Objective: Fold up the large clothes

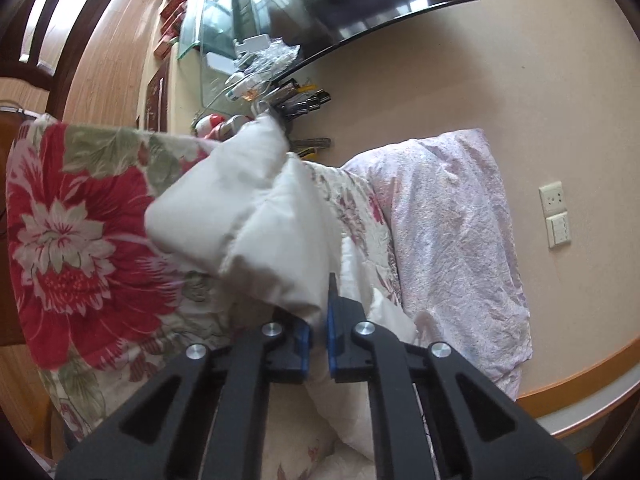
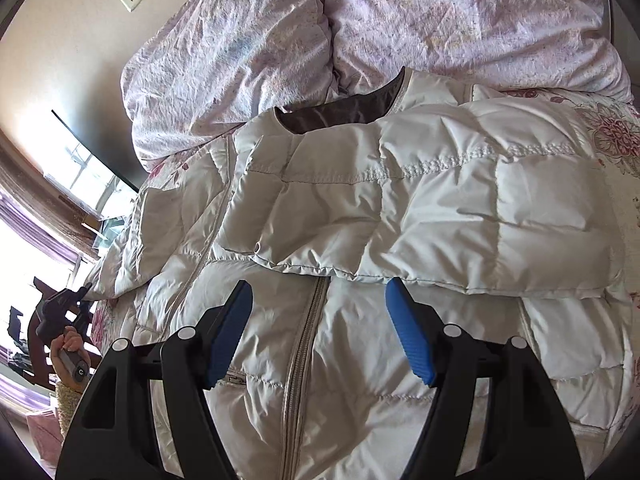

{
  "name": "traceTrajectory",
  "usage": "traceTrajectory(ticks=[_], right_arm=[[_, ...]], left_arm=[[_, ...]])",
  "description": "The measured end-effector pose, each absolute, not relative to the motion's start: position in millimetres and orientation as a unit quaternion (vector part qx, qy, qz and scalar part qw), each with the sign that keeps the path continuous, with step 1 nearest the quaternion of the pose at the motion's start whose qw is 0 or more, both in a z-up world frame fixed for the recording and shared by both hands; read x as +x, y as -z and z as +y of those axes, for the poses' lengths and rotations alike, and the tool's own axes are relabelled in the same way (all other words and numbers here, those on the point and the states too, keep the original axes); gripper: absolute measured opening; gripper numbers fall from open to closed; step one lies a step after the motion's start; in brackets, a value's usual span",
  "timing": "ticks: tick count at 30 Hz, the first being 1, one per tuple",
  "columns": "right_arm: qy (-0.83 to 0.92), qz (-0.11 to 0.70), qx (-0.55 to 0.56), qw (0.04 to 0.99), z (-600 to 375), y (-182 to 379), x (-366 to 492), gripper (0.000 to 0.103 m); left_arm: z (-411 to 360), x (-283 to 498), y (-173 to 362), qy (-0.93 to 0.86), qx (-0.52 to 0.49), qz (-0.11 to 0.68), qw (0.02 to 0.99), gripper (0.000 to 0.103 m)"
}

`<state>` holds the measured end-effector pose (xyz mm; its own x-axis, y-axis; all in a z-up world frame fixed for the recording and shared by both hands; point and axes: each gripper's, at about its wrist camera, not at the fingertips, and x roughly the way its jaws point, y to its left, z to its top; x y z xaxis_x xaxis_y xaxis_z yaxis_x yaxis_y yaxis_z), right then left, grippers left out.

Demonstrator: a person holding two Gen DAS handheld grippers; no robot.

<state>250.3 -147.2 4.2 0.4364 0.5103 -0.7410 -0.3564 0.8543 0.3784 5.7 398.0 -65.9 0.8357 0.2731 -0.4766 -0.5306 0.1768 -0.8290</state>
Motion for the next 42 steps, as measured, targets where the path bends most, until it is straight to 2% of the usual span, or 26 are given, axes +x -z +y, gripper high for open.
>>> traceTrajectory(ticks=[9,14,20,30,33,35,38,42], right_arm=[[-0.240,0.441,0.102,0.859,-186,-17,244,0.074],[-0.228,0.432,0.104,0.867,-207,-19,238,0.074],[-0.212,0.426,0.113,0.872,-235,-18,232,0.074],[-0.187,0.424,0.126,0.877,-261,-10,234,0.074],[-0.188,0.425,0.126,0.876,-258,-8,235,0.074],[-0.190,0.425,0.124,0.876,-254,-8,236,0.074],[-0.196,0.420,0.114,0.879,-242,-12,235,0.074],[-0.218,0.387,0.083,0.892,-215,-27,231,0.069]], left_arm=[[316,60,-71,-0.138,-0.455,0.087,0.875,0.005],[236,104,-117,-0.040,-0.389,0.112,0.914,0.005],[152,156,-119,0.026,-0.331,0.166,0.928,0.006],[56,208,-60,0.040,-0.219,0.275,0.935,0.007],[34,218,-29,0.049,-0.189,0.322,0.927,0.014],[20,224,-10,0.060,-0.175,0.354,0.917,0.025],[2,227,10,0.093,-0.161,0.403,0.896,0.058],[19,209,-3,0.110,-0.175,0.372,0.905,0.072]])
